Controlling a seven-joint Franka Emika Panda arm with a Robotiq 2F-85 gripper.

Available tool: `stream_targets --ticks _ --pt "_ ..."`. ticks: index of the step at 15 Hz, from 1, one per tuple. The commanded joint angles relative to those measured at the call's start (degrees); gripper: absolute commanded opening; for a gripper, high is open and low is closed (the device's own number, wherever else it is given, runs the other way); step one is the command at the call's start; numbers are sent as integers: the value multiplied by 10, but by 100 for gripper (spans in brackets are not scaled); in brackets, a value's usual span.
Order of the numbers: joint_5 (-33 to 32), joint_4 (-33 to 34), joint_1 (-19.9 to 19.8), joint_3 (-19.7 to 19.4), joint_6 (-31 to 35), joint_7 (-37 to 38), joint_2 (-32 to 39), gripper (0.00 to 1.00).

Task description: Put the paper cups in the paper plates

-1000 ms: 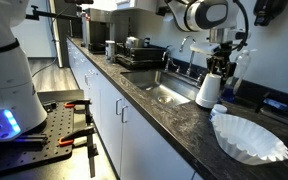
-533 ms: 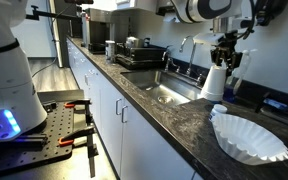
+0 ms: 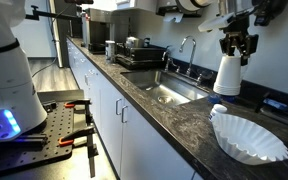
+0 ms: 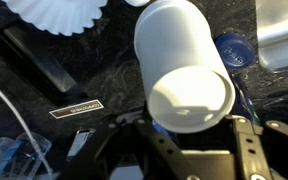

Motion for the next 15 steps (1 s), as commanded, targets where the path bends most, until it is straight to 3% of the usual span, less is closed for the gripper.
stream_targets --ticks 1,8,15 --pt "-70 -44 23 -26 2 61 -37 31" --pt "-169 -73 33 -52 -9 136 -45 31" --pt "-181 -96 22 -72 -12 167 -54 31"
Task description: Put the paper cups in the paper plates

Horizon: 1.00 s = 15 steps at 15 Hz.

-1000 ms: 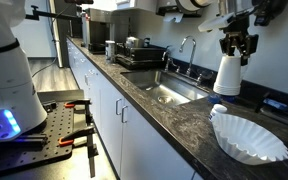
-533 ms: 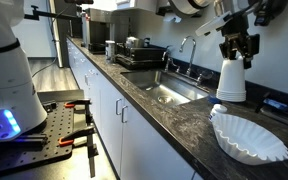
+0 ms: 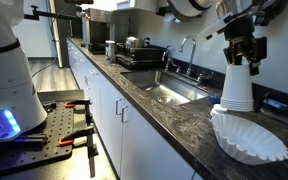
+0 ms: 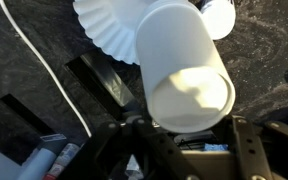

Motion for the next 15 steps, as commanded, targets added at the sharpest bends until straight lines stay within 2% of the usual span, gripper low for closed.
stream_targets --ticks 1,9,15 --pt "-10 -30 -3 -8 -12 23 -27 31" --pt "17 -46 -35 -16 -3 35 -19 31" --pt "72 -37 -54 -12 7 35 2 31"
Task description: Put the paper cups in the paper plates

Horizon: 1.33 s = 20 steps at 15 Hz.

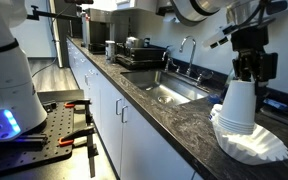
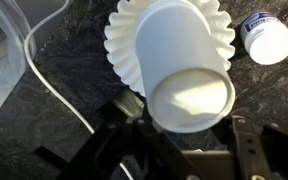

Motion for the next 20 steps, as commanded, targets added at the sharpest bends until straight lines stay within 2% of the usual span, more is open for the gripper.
stream_targets --ticks 1,12,20 --pt "29 -1 -11 3 8 8 6 31" --pt "78 15 -32 -11 30 35 42 31" --pt "182 31 -41 4 65 30 67 31"
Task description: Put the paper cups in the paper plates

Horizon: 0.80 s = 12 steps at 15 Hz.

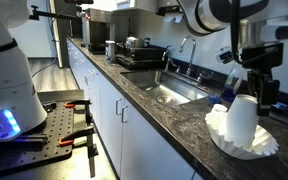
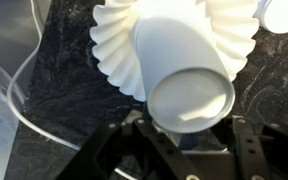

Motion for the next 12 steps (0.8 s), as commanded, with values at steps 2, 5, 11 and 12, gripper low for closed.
stream_targets --ticks 2,5,11,12 --pt "37 19 -3 8 12 4 17 31" --pt "44 21 -3 7 17 2 21 31" --pt "53 23 -2 6 21 3 21 88" --pt "53 23 -1 5 22 3 20 95"
